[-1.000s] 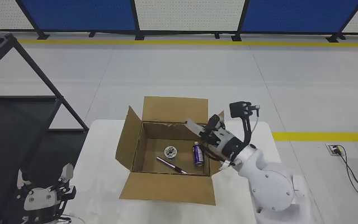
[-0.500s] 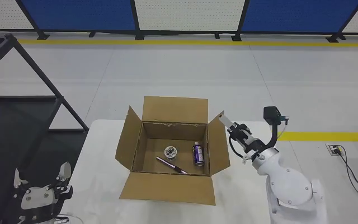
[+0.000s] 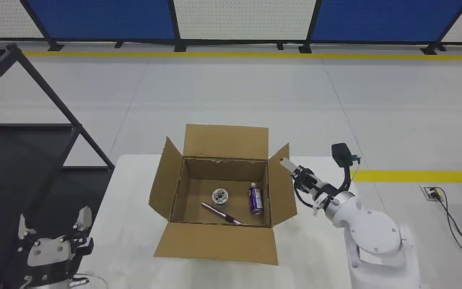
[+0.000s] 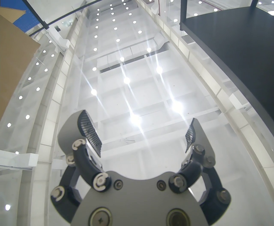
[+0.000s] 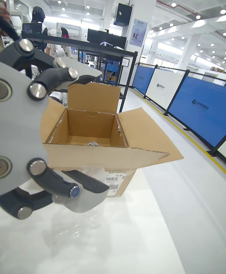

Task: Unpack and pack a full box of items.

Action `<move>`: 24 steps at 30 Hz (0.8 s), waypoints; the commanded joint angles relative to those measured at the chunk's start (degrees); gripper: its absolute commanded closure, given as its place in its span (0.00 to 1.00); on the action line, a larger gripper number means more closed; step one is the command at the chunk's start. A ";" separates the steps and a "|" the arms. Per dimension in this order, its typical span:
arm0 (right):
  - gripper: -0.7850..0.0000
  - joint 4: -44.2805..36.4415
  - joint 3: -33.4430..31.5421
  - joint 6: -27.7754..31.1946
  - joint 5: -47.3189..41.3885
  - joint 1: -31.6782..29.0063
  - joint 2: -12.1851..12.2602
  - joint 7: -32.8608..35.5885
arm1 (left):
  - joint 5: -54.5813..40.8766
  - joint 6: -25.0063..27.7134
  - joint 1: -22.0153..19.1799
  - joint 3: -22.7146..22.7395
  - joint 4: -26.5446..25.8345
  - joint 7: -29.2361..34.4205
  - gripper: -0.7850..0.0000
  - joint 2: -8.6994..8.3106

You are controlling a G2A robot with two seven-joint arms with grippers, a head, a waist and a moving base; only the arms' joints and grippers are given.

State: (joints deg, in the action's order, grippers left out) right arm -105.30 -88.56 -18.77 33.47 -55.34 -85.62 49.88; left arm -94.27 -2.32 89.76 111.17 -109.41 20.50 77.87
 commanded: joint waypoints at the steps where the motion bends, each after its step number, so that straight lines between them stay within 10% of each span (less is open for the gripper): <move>1: 0.00 0.68 0.30 0.75 -2.39 0.50 0.13 2.07 | 2.37 -0.74 -0.83 -0.18 0.04 -1.21 0.00 -0.18; 24: 0.00 10.01 17.65 2.78 -11.26 8.02 -0.86 -6.12 | 28.54 -7.73 -14.35 -12.18 3.41 -18.29 0.00 -1.54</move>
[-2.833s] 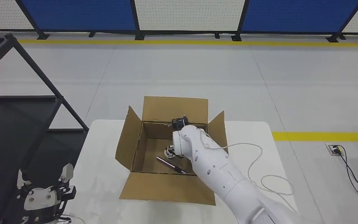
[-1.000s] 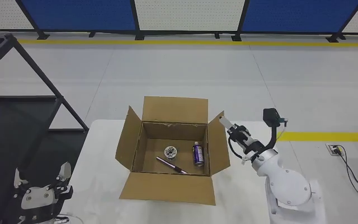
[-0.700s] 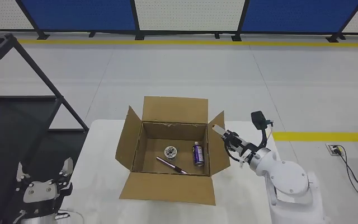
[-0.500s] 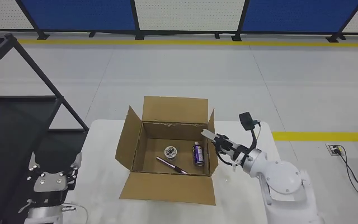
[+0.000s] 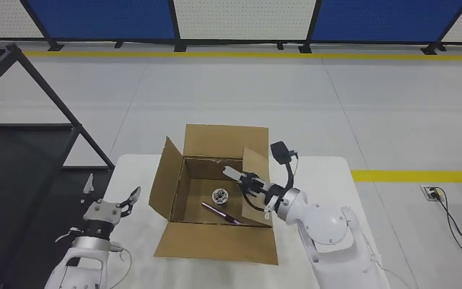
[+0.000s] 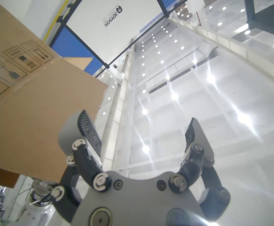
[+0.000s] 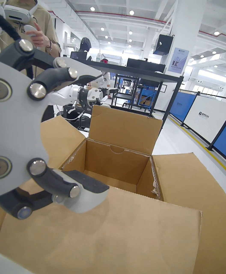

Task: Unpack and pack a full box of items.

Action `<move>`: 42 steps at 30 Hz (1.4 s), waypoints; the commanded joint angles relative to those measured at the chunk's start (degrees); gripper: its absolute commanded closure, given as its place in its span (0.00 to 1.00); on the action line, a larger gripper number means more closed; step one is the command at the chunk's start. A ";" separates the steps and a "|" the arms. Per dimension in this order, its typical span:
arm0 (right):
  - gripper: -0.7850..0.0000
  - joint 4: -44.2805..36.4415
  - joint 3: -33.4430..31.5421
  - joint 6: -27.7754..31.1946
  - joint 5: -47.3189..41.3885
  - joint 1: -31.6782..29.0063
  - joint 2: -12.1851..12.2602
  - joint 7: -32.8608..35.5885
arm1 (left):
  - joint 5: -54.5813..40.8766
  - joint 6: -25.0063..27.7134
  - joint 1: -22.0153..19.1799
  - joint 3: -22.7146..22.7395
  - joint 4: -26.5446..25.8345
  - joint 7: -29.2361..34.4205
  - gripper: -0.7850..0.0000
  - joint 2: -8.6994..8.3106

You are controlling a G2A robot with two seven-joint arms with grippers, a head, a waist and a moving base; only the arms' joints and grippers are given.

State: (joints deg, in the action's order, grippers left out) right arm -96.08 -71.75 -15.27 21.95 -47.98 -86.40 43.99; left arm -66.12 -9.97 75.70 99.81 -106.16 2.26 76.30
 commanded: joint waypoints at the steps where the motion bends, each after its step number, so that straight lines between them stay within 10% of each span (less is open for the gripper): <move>1: 0.00 1.59 1.62 -1.25 0.60 1.29 -0.16 -0.61 | 0.50 -0.24 -0.51 -1.38 0.21 0.02 0.00 0.05; 42: 0.00 16.84 3.83 2.30 -12.65 8.60 -0.62 -0.86 | 18.25 -4.58 -6.32 -15.26 7.36 -6.00 0.00 0.27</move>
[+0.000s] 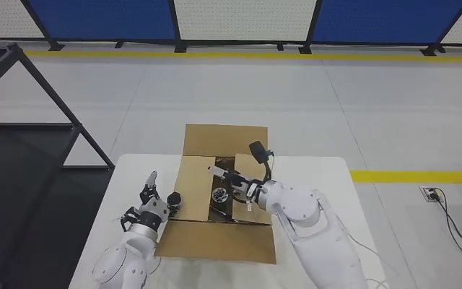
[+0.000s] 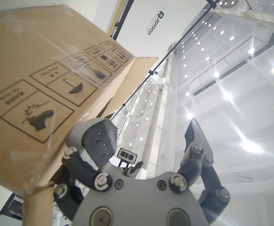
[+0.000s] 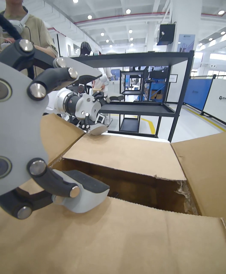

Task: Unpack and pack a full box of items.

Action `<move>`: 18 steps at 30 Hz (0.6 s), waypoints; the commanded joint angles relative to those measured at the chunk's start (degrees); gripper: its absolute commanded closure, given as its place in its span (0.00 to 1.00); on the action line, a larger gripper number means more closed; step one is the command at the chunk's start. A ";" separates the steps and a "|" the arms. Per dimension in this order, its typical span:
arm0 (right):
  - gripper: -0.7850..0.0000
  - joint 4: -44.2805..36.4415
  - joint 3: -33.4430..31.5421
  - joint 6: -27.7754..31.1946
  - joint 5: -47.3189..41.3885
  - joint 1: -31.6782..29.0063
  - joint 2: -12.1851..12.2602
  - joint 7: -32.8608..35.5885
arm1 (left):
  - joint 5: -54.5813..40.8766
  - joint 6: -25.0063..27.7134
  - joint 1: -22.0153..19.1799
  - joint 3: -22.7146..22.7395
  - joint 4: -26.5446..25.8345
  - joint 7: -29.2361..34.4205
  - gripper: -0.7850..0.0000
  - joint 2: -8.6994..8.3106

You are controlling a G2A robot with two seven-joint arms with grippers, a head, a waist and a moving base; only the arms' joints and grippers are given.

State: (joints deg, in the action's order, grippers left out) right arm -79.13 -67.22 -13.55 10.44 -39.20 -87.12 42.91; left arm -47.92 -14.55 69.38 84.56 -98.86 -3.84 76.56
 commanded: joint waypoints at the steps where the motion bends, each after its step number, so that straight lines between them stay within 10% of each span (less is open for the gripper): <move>1: 0.00 -0.31 -1.25 0.91 -1.63 -0.41 0.22 0.23 | 0.07 0.02 0.01 0.02 0.09 0.15 0.00 0.00; 18: 0.00 2.60 -0.06 -6.10 2.60 0.73 1.07 -1.12 | -1.29 -0.17 0.43 1.02 -0.87 1.03 0.00 0.02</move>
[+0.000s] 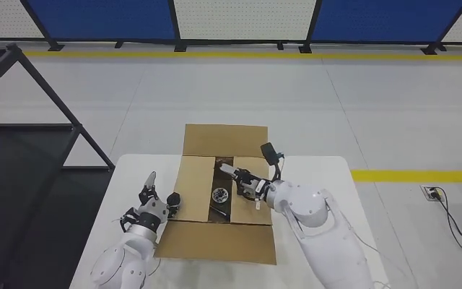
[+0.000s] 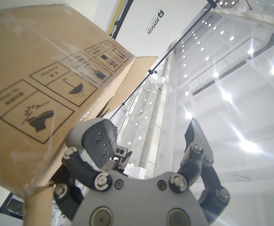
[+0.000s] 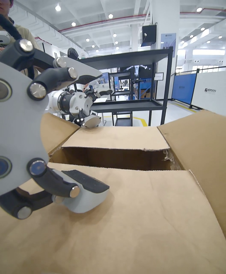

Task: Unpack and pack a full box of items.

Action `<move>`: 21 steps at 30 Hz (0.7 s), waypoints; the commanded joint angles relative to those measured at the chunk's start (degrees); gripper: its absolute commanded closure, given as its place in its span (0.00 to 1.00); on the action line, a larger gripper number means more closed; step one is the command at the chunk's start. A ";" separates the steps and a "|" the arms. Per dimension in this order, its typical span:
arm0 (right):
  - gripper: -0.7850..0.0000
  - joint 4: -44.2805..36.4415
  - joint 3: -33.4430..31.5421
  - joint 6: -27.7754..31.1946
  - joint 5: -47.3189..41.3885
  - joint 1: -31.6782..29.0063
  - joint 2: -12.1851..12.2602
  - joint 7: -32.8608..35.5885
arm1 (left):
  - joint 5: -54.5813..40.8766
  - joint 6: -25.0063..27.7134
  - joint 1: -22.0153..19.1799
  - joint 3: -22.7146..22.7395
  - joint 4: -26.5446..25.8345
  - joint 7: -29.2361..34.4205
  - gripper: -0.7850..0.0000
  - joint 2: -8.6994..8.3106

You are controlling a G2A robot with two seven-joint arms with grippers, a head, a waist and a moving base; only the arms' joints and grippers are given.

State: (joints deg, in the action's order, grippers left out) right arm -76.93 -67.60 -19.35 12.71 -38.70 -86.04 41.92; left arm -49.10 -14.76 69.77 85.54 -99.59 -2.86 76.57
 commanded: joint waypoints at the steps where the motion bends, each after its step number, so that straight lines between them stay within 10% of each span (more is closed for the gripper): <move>1: 0.00 0.66 0.57 -0.45 0.40 0.44 -0.03 -0.20 | -0.29 0.10 0.09 0.10 -0.31 0.07 0.00 0.02; 21: 0.00 2.02 1.13 -0.93 0.80 0.91 0.59 -0.17 | -9.58 2.69 4.18 4.14 -8.93 0.75 0.00 0.24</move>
State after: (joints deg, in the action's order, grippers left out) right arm -74.82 -66.46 -20.28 13.48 -37.74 -85.50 41.69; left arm -58.03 -12.27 73.57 89.30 -107.90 -2.35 76.82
